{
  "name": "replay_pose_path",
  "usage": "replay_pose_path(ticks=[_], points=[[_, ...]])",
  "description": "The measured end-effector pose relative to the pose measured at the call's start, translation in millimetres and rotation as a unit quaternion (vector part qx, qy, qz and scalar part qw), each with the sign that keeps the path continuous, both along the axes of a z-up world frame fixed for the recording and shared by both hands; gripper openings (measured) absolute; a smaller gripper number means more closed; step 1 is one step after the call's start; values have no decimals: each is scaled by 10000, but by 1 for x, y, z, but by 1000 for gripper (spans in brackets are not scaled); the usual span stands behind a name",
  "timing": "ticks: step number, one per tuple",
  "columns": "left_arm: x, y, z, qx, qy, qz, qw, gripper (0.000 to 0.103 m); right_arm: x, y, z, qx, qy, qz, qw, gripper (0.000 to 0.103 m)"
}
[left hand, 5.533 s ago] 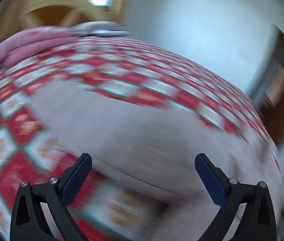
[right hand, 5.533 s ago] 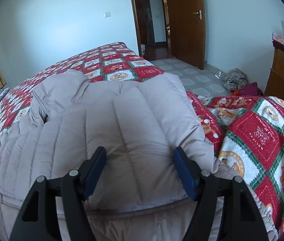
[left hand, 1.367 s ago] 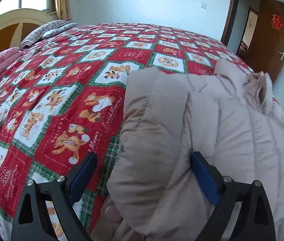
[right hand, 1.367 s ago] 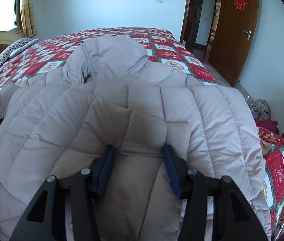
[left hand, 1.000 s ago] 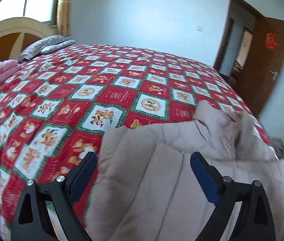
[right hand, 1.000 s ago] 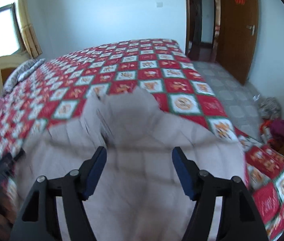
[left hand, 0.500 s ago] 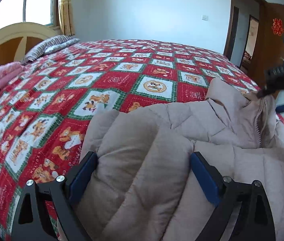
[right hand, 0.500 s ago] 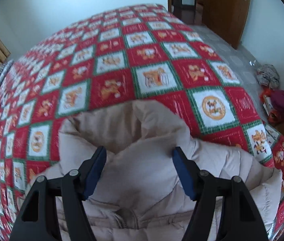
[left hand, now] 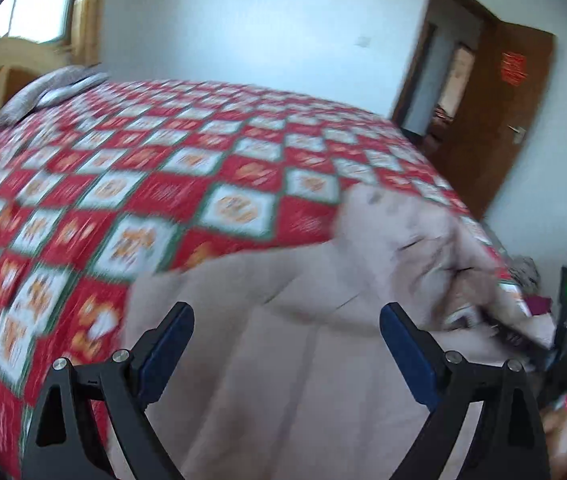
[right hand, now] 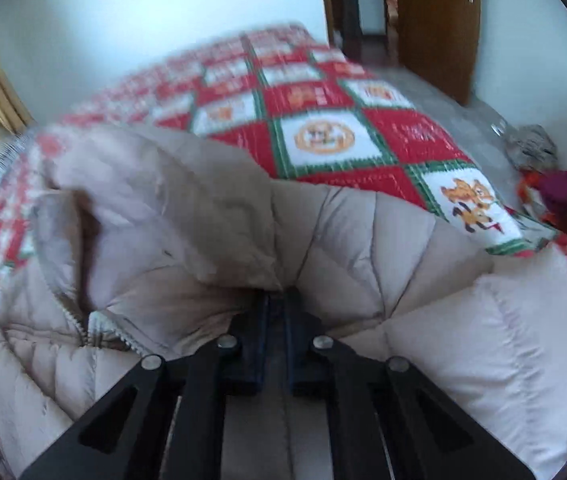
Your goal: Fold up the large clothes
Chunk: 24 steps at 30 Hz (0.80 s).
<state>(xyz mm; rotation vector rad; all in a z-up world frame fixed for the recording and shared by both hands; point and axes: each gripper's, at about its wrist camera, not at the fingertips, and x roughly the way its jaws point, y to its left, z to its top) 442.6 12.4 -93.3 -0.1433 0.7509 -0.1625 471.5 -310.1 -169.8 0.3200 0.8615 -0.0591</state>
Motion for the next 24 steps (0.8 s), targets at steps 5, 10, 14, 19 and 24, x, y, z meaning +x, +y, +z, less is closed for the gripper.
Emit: replay_pose_path(ticks=[5, 10, 14, 19, 24], points=[[24, -98, -3, 940, -171, -842, 9919, 94, 0, -9, -1, 505, -141, -47, 9986, 6], [83, -161, -41, 1789, 346, -423, 9824, 94, 0, -9, -1, 580, -199, -31, 9981, 7], [111, -136, -50, 1435, 802, -62, 9864, 29, -1, -13, -4, 632, -193, -28, 9978, 6], [75, -66, -38, 420, 774, 387, 9954, 17, -1, -13, -5, 602, -172, -38, 9980, 6], [40, -27, -66, -73, 869, 741, 9934, 20, -1, -12, -5, 541, -163, -48, 9984, 6]])
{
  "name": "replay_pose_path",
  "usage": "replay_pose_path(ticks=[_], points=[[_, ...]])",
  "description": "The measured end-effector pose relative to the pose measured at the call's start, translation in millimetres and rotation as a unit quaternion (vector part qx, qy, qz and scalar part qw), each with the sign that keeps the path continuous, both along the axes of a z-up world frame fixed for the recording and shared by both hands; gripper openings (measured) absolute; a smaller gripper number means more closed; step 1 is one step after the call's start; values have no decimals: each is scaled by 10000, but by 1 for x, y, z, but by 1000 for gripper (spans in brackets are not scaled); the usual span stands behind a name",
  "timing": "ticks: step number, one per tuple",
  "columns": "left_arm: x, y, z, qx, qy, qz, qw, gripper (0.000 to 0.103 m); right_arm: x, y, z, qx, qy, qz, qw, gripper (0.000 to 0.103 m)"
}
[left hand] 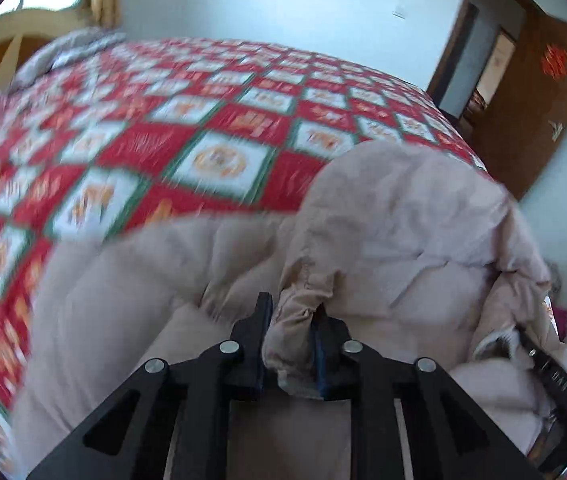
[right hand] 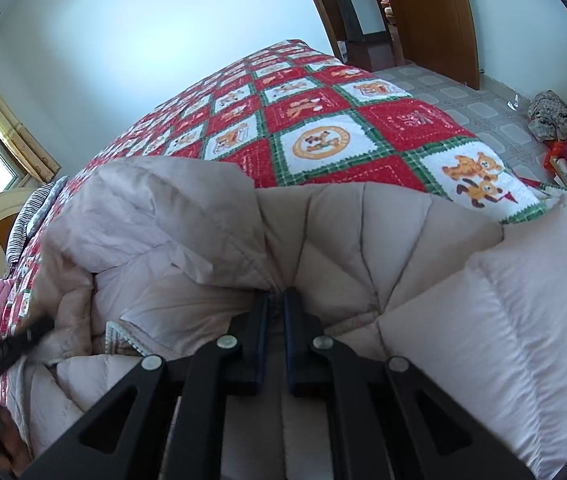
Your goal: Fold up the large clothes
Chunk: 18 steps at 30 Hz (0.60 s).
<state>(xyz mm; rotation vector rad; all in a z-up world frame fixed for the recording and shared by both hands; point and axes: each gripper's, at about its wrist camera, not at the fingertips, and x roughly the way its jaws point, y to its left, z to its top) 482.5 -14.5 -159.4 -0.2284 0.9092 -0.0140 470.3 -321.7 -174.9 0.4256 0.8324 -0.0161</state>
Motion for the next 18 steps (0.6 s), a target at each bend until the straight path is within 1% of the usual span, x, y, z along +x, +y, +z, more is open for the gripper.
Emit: replay_pose_path(ticks=[1, 3, 4, 6, 8, 9, 10, 11, 12, 13, 14, 15, 18], points=[[0, 0, -6, -33, -1, 22, 10000, 20, 0, 1, 0, -29, 3, -2, 10000, 6], [-6, 2, -13, -204, -290, 186, 9992, 21, -1, 1, 0, -77, 4, -10, 10000, 6], [-5, 5, -15, -309, -344, 244, 9986, 21, -1, 0, 0, -66, 5, -10, 10000, 6], [-4, 13, -20, -725, -398, 398, 9958, 21, -2, -2, 0, 2, 13, -31, 10000, 6], [-6, 18, -22, -946, -469, 421, 9935, 21, -6, -4, 4, 80, 54, -82, 9999, 8], [-6, 19, -22, -999, -484, 424, 9929, 21, -14, -7, 12, 29, 34, -237, 9997, 10], [-7, 21, -22, -1045, -497, 425, 9924, 21, -23, -9, 21, -70, -105, -432, 9990, 10], [-8, 21, -22, -1073, -517, 425, 9920, 21, -35, -12, 36, -179, -426, -653, 9968, 19], [-9, 21, -21, -1075, -541, 427, 9918, 21, -44, -15, 52, -305, -739, -812, 9935, 20], [-9, 21, -21, -1055, -557, 427, 9919, 21, -48, -14, 63, -400, -907, -875, 9912, 22], [-8, 20, -20, -1029, -568, 427, 9922, 21, -43, -12, 78, -509, -1025, -878, 9895, 22], [-8, 19, -20, -1007, -581, 429, 9923, 21, -33, -9, 87, -544, -1015, -807, 9901, 22], [-10, 22, -20, -1055, -610, 433, 9916, 21, 30, 9, 106, -529, -767, -545, 9942, 22]])
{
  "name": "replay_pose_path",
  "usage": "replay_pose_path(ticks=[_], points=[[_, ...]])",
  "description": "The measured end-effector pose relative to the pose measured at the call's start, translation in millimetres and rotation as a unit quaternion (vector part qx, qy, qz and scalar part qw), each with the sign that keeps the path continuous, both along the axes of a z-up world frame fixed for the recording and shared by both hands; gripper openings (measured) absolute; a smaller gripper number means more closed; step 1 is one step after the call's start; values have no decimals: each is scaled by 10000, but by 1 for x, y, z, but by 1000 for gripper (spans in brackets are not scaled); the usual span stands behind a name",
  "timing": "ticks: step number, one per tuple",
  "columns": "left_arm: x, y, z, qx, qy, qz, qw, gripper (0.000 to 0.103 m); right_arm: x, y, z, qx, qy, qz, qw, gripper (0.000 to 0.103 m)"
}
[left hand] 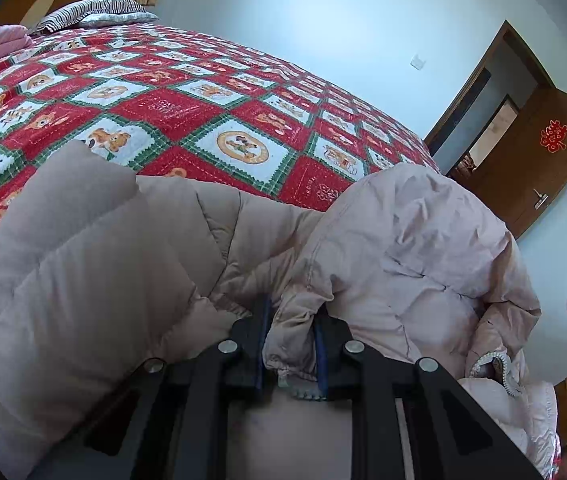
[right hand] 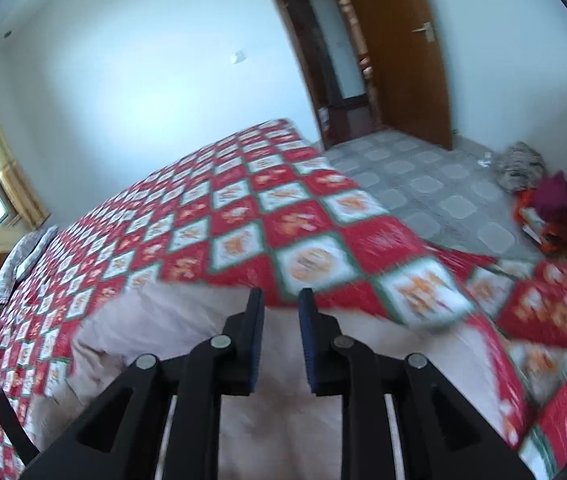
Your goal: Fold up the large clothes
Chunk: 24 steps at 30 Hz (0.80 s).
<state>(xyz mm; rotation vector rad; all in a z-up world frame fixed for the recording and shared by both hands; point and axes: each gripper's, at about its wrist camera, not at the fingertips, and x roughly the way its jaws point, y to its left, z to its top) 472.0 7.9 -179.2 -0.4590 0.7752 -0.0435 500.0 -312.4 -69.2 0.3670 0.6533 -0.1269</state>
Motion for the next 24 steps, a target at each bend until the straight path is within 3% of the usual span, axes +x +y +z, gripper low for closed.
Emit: replay_pose_path(ticks=[4, 6, 8, 12, 15, 19, 22, 24], points=[[0, 0, -1, -16, -15, -10, 10000, 21, 67, 30, -10, -264, 444, 229, 9984, 22], [0, 2, -2, -72, -27, -18, 10000, 21, 84, 41, -31, -23, 918, 557, 9942, 22], [0, 4, -2, -153, -36, -25, 9999, 21, 80, 47, -51, 163, 1395, 878, 9862, 22], [1, 8, -3, -337, -54, -21, 9994, 22, 40, 41, -74, 374, 1805, 1217, 9753, 20], [1, 8, -3, -355, -55, -45, 9993, 22, 12, 31, -90, 496, 1718, 1354, 9745, 13], [0, 7, -3, -407, -33, -185, 9990, 23, -9, 36, -106, 314, 896, 1334, 9865, 10], [-6, 2, 12, 45, 263, -523, 9983, 23, -8, 41, -101, 67, 876, 1326, 9873, 9], [-29, 5, 42, 256, 50, -680, 9973, 23, -9, 40, -100, 68, 851, 1350, 9872, 9]])
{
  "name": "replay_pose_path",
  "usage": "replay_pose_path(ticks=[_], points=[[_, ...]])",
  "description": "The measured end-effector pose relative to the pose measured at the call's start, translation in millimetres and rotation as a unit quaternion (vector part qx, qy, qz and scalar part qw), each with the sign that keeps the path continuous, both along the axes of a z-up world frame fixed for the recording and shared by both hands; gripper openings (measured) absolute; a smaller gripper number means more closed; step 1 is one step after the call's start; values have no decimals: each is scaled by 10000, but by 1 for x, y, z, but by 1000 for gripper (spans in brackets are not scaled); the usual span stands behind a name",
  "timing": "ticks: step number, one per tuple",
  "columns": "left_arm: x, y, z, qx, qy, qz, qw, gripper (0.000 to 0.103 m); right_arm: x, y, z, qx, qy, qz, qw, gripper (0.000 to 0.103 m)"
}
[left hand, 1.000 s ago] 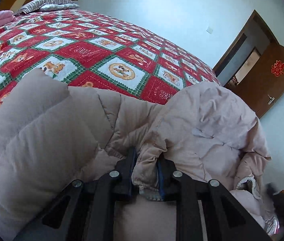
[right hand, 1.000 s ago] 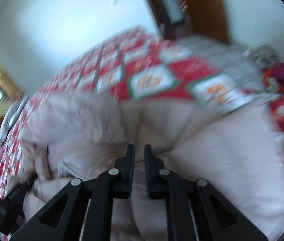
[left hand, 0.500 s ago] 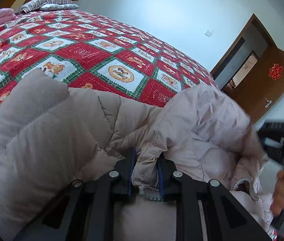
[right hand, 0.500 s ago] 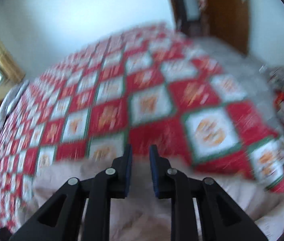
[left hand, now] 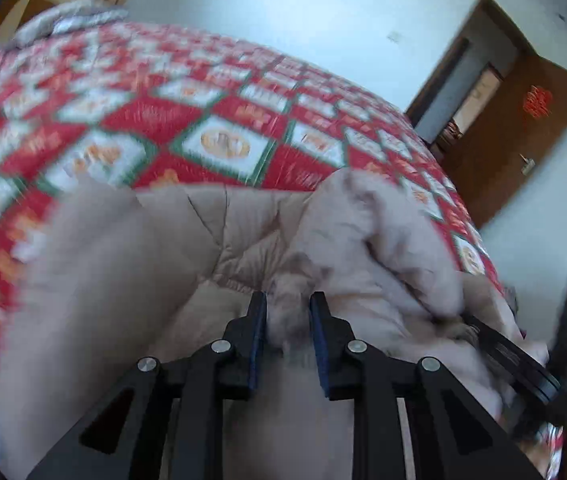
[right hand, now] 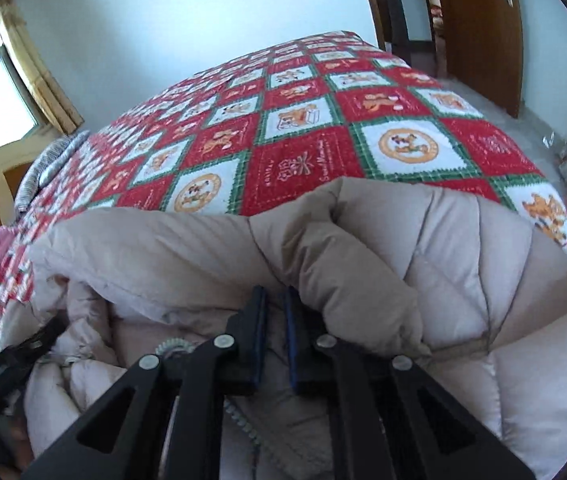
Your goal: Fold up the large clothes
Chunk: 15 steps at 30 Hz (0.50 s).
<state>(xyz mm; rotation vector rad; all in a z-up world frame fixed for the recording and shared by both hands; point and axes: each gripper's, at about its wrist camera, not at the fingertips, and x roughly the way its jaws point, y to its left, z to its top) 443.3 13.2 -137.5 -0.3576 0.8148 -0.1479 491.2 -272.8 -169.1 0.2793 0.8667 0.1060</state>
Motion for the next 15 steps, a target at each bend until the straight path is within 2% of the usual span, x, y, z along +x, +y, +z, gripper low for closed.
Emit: replay_pose_path(ticks=[1, 3, 5, 6, 8, 11, 12, 13, 14, 15], points=[[-7, 2, 10, -14, -141, -41, 9999, 24, -1, -2, 1, 36, -16, 0, 10000, 9], [-17, 0, 47, 27, -573, -126, 9983, 34, -3, -2, 2, 34, -53, 2, 10000, 9], [-5, -10, 70, 41, -732, -141, 9972, 72, -2, 3, 2, -35, -75, 25, 10000, 9], [9, -18, 80, -54, -801, -202, 9966, 79, -3, 4, 2, -73, -89, 44, 9999, 9], [41, -40, 86, -16, -873, -276, 9958, 81, -3, 5, 0, -79, -108, 63, 9999, 9], [86, -70, 67, 467, -717, -551, 9948, 81, -3, 2, -2, 46, -123, 72, 9999, 9], [101, -78, 49, 764, -416, -498, 9950, 81, -3, 0, -2, 110, -133, 79, 9998, 9], [106, -80, 37, 923, -186, -458, 9945, 81, -3, 0, -3, 151, -140, 82, 9998, 9], [111, -81, 13, 1105, 221, -464, 9925, 79, -3, -2, -3, 210, -145, 87, 9996, 9], [108, -77, -1, 1181, 372, -527, 9909, 78, -3, -3, -3, 268, -151, 95, 9995, 9]])
